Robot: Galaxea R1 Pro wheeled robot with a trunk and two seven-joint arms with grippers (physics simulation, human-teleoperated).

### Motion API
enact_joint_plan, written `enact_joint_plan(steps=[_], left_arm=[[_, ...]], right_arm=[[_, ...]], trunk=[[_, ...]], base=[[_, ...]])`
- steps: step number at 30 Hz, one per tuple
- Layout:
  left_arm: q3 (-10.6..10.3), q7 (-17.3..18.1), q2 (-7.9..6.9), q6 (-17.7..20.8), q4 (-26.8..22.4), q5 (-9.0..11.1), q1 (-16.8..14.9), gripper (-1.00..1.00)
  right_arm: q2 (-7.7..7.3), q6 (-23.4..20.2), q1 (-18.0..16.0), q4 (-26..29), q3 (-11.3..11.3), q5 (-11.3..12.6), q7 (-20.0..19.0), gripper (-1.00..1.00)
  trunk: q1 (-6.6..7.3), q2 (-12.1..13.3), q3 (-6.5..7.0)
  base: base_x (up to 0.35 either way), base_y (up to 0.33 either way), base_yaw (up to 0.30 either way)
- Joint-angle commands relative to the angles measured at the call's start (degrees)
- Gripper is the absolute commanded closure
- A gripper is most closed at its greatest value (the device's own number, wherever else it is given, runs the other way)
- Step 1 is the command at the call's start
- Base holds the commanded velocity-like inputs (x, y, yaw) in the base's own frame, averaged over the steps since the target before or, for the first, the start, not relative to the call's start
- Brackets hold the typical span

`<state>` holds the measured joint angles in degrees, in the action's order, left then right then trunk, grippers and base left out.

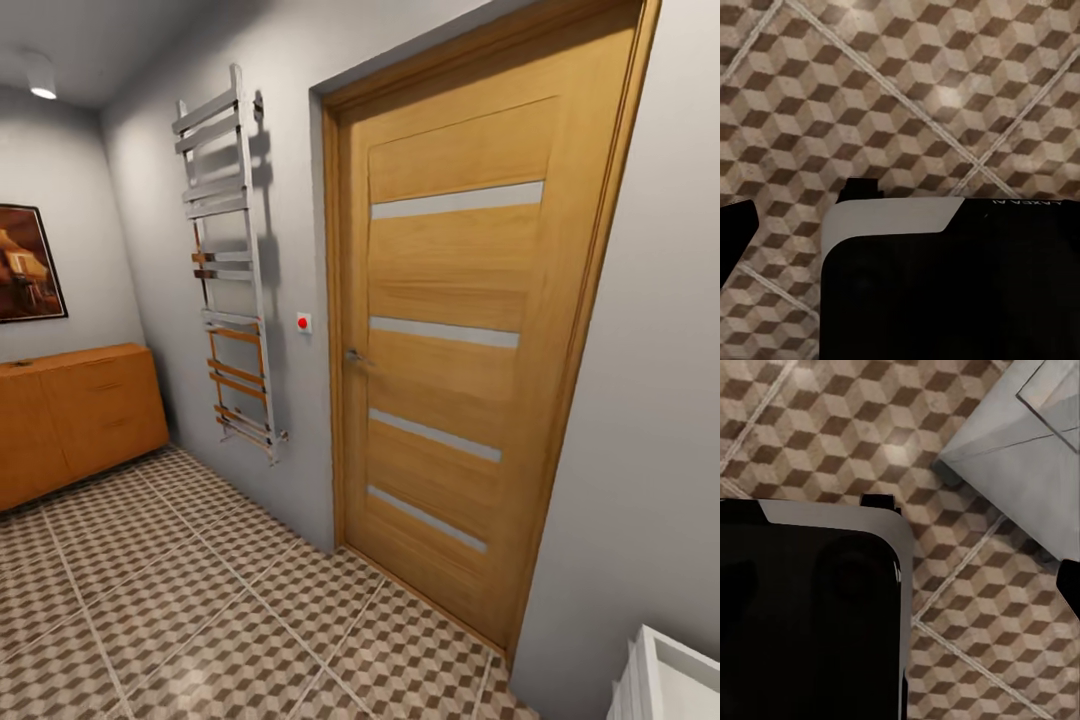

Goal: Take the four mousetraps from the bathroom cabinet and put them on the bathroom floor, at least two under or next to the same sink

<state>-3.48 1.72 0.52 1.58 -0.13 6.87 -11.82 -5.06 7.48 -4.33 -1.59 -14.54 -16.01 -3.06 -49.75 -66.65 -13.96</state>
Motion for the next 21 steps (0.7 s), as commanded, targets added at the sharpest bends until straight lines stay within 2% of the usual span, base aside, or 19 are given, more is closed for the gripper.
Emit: enact_joint_plan(steps=[1,21], left_arm=[[-0.36,0.14,0.00,0.17,-0.02,0.60,-0.04,-1.00],[-0.29,0.12,0.09,0.13,-0.02,0.60,-0.04,-1.00]], right_arm=[[-0.04,0.35,-0.07,-0.17,-0.49,-0.44,-0.13,-1.00],[-0.04,0.35,-0.07,-0.17,-0.49,-0.42,-0.11,-1.00]], trunk=[[0.00,-0.04,-0.07],[0.00,-0.04,-0.07]], base=[[0.000,0.000,0.276],[0.000,0.000,0.276]])
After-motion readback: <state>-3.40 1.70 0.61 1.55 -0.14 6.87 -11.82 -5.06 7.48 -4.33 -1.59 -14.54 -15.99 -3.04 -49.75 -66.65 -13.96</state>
